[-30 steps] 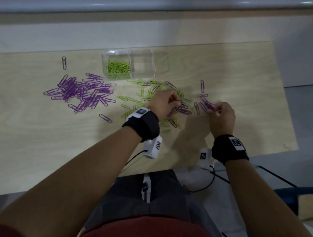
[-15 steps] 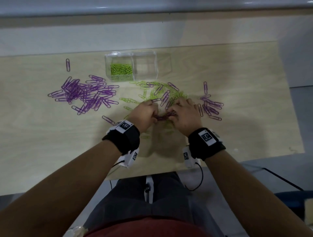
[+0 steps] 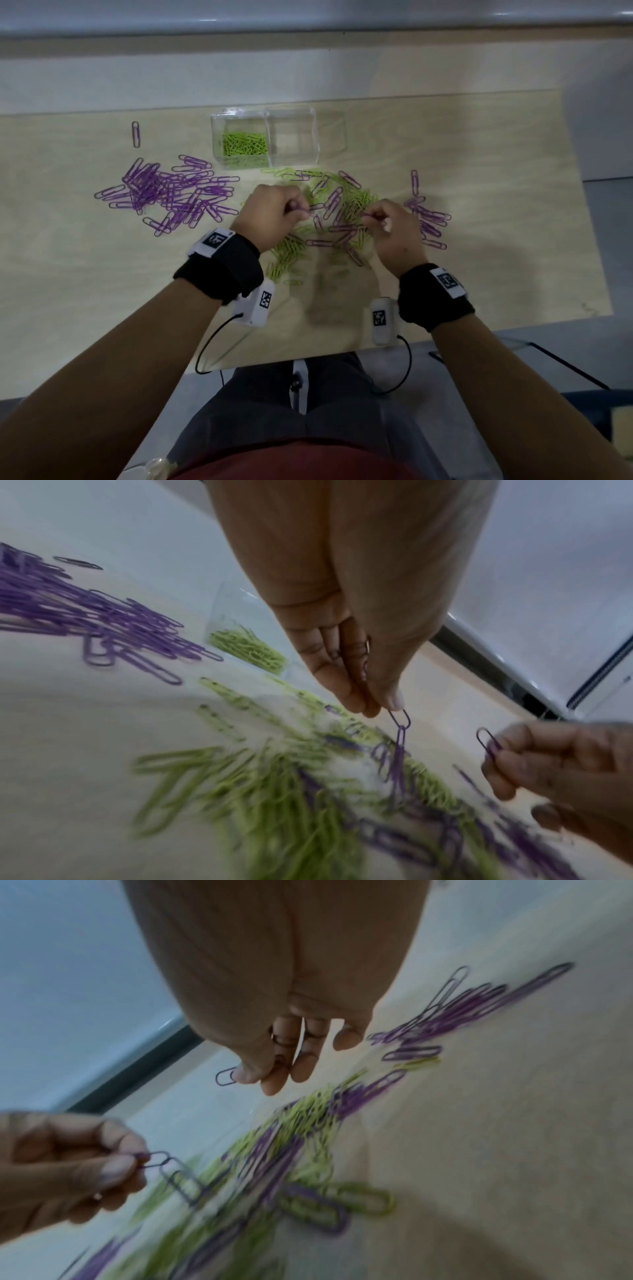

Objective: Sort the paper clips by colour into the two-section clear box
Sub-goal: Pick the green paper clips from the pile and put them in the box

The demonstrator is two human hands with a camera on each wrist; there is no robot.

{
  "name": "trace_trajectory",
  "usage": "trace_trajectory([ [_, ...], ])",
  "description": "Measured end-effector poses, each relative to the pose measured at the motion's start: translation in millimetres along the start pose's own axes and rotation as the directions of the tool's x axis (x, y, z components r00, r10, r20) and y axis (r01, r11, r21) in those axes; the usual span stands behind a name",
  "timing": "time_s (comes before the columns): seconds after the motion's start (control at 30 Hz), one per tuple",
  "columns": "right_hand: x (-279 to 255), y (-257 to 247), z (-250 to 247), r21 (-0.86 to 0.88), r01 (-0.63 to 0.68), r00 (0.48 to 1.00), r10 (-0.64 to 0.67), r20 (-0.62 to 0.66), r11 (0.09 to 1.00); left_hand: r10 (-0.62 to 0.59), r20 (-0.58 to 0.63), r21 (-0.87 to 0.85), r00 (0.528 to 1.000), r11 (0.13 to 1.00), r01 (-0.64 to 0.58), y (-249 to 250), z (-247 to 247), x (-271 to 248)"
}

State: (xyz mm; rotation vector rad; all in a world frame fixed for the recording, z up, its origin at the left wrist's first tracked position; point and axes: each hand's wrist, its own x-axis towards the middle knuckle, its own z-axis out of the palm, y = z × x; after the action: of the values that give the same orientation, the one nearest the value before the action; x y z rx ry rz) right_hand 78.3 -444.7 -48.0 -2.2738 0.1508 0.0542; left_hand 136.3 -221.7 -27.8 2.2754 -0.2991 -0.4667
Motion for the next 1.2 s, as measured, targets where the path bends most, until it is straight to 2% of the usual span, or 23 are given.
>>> trace_trajectory([
  [0.07,-1,9,-15,0.024,-0.051,0.992,0.054,-0.114,0.998,0.035,-0.033,-0.081,0.999,0.996,-0.037,14,1,7],
  [0.2,-3,37,-43,0.042,-0.250,0.930,0.253,-0.266,0.967,0.081,-0.071,-0.285,0.994,0.953,-0.098,48,17,24],
  [0.33,-8,57,-55,-0.036,-0.301,0.904,0.273,-0.329,0.953,0.114,-0.101,-0.381,0.988,0.913,-0.144,74,49,42],
  [0.43,-7,69,-51,-0.116,-0.273,0.925,0.228,-0.304,0.955,0.072,-0.044,-0.406,0.996,0.910,-0.084,86,81,50],
  [0.5,-7,72,-48,-0.203,-0.281,0.938,0.224,-0.266,0.938,0.027,0.032,-0.372,0.999,0.928,-0.014,87,101,52],
  [0.57,-11,72,-45,-0.253,-0.278,0.937,0.203,-0.285,0.927,0.003,0.111,-0.322,0.994,0.946,0.033,84,111,49],
  [0.67,-22,57,-35,-0.271,-0.185,0.946,0.097,-0.309,0.945,0.079,0.101,-0.190,0.992,0.980,-0.059,67,95,38],
  [0.73,-30,40,-21,-0.287,-0.124,0.976,0.065,-0.209,0.950,0.123,0.083,-0.055,0.989,0.991,-0.119,43,75,24],
  [0.83,-40,21,6,-0.321,-0.132,0.991,0.132,-0.022,0.938,0.095,0.042,0.097,0.995,0.990,-0.098,5,49,-2],
  [0.93,-47,10,26,-0.328,-0.151,0.986,0.165,0.015,0.932,0.030,0.096,0.209,0.995,0.977,-0.049,-14,45,-14],
  [1.07,-46,6,38,-0.352,-0.133,0.989,0.147,0.015,0.926,0.100,0.136,0.258,0.986,0.957,-0.133,-13,47,-12],
  [1.2,-45,4,39,-0.366,-0.116,0.988,0.144,0.050,0.923,0.091,0.141,0.254,0.986,0.959,-0.125,-16,42,-13],
])
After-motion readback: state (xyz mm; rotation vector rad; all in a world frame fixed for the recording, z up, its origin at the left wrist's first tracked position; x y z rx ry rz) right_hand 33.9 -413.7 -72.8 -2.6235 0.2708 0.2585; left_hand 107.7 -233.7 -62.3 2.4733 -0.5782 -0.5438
